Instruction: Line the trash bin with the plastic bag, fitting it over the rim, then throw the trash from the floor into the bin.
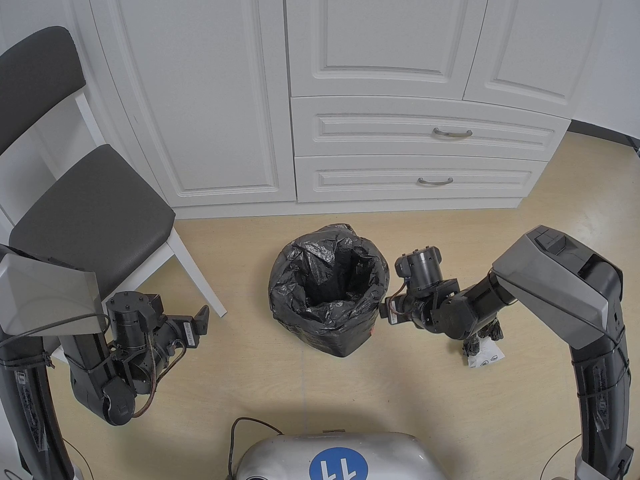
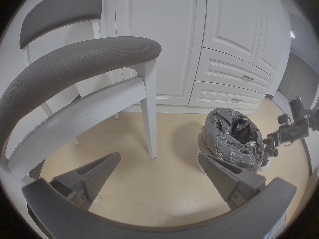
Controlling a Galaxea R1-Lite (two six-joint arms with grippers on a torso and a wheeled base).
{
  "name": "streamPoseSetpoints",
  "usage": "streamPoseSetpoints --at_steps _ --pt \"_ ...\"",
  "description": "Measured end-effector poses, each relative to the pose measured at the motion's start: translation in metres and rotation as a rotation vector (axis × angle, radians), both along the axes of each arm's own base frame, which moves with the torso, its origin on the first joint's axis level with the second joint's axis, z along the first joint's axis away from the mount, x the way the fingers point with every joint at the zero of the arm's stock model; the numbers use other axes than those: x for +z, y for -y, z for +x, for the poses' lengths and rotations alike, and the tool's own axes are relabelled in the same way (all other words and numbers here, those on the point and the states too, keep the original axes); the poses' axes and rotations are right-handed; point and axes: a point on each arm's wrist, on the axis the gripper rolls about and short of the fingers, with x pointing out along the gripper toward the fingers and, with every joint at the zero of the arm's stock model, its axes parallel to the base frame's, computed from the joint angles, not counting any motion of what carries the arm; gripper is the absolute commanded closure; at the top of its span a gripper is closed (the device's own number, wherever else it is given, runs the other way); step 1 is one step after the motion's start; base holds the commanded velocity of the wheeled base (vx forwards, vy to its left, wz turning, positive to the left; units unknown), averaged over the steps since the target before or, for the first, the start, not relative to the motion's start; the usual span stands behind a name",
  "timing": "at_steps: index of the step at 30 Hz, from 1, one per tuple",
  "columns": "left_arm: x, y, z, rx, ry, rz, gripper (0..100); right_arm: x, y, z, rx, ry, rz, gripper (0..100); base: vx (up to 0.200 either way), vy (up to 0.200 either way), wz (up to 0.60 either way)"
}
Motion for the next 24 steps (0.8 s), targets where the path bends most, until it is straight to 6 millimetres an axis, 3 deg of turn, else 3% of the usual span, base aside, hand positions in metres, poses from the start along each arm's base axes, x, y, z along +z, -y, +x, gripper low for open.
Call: streamPoseSetpoints --at_steps 6,14,18,24 --pt "0.000 -0.002 0.000 0.006 -0.001 -0.002 0 0.010 0.008 0.028 -0.087 0.077 0.102 0 0.000 0.000 0.00" --pt "0.002 -0.004 -0.001 0.014 0.005 -0.003 0 0.006 0.010 0.053 -0.169 0.143 0.164 0 0.000 0.000 0.00" --pt "0.004 -0.006 -0.002 0.017 0.004 -0.003 0 0.008 0.010 0.055 -0.179 0.156 0.170 0 0.000 0.000 0.00" --pt "0.005 -0.006 -0.003 0.018 0.006 -0.003 0 0.021 0.002 0.042 -0.154 0.212 0.182 0 0.000 0.000 0.00"
